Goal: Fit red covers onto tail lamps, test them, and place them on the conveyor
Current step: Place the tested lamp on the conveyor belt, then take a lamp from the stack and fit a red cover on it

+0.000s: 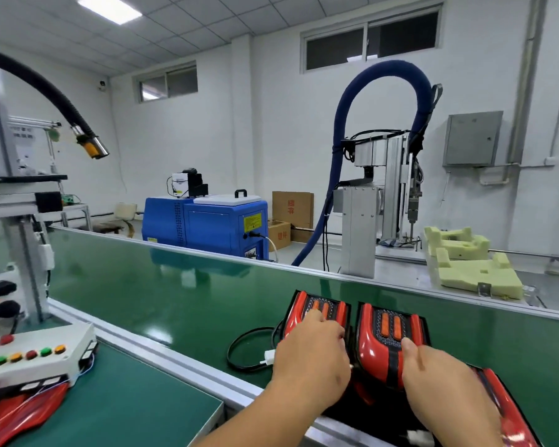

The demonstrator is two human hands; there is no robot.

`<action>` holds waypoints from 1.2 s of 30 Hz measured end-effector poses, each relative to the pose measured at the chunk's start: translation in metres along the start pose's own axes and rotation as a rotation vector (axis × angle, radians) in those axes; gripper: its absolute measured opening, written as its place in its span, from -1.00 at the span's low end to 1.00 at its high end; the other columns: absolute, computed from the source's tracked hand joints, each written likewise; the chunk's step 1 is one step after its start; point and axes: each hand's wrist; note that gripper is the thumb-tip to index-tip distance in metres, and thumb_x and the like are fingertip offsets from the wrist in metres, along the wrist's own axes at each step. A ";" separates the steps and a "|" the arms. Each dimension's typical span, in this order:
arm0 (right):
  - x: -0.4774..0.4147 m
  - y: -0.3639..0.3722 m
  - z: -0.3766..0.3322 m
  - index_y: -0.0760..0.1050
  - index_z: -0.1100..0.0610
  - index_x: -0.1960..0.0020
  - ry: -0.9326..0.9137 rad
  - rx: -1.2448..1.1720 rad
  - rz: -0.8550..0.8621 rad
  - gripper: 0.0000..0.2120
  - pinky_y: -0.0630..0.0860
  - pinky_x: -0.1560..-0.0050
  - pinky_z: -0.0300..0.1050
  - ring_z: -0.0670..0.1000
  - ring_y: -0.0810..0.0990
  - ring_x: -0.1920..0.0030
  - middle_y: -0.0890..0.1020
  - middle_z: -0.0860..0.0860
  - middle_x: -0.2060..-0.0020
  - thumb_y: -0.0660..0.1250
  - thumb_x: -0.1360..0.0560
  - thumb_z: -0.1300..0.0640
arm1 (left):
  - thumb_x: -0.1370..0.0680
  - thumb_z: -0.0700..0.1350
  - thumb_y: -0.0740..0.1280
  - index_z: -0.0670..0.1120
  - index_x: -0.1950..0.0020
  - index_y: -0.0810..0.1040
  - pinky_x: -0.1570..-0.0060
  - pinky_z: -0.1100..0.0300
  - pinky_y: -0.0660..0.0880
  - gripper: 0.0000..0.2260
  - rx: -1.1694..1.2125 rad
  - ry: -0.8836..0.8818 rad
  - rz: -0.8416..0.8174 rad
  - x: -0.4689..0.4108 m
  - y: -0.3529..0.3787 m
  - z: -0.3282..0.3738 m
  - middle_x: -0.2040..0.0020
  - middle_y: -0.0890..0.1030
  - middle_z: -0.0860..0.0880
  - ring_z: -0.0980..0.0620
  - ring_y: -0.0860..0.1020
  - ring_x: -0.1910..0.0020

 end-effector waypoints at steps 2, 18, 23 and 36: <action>0.002 0.000 -0.024 0.40 0.02 0.19 -0.056 -0.029 -0.014 -0.50 0.43 0.04 -0.01 0.03 0.52 0.11 0.54 -0.03 0.17 -0.19 -0.62 -0.20 | -0.61 0.06 0.14 0.09 -0.25 0.54 -0.01 0.11 0.48 -0.71 0.028 -0.051 0.047 0.018 -0.019 -0.018 -0.10 0.47 0.11 0.02 0.52 -0.06; 0.138 0.093 -0.304 0.40 0.03 0.27 -0.787 -0.159 -0.294 -0.54 0.44 0.15 -0.08 0.13 0.58 0.05 0.63 0.01 0.07 -0.06 -0.63 -0.17 | -0.56 -0.03 0.20 0.00 -0.01 0.56 0.00 0.04 0.52 -0.84 -0.148 -0.528 0.295 0.176 -0.165 -0.181 0.00 0.63 0.01 -0.08 0.56 -0.04; 0.206 0.115 -0.384 0.56 0.07 0.04 -1.039 -0.182 -0.358 -0.59 0.34 0.18 -0.10 0.15 0.61 -0.04 0.66 0.07 0.01 0.00 -0.64 -0.09 | -0.58 -0.11 0.17 -0.04 -0.01 0.58 -0.02 0.04 0.48 -0.81 -0.221 -0.723 0.431 0.236 -0.208 -0.225 -0.06 0.61 -0.04 -0.11 0.53 -0.11; 0.352 0.182 -0.484 0.56 0.12 -0.03 -1.384 -0.291 -0.600 -0.52 0.46 0.01 -0.05 0.16 0.60 -0.08 0.65 0.12 -0.03 -0.07 -0.66 -0.10 | -0.55 -0.26 0.18 -0.06 0.19 0.46 0.17 0.16 0.25 -0.82 -0.205 -1.060 0.723 0.364 -0.240 -0.306 0.12 0.58 -0.09 -0.07 0.49 0.09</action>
Point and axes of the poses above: each hand's wrist, its own x-axis away from the middle knuckle, its own y-axis out of the palm, z = x × y
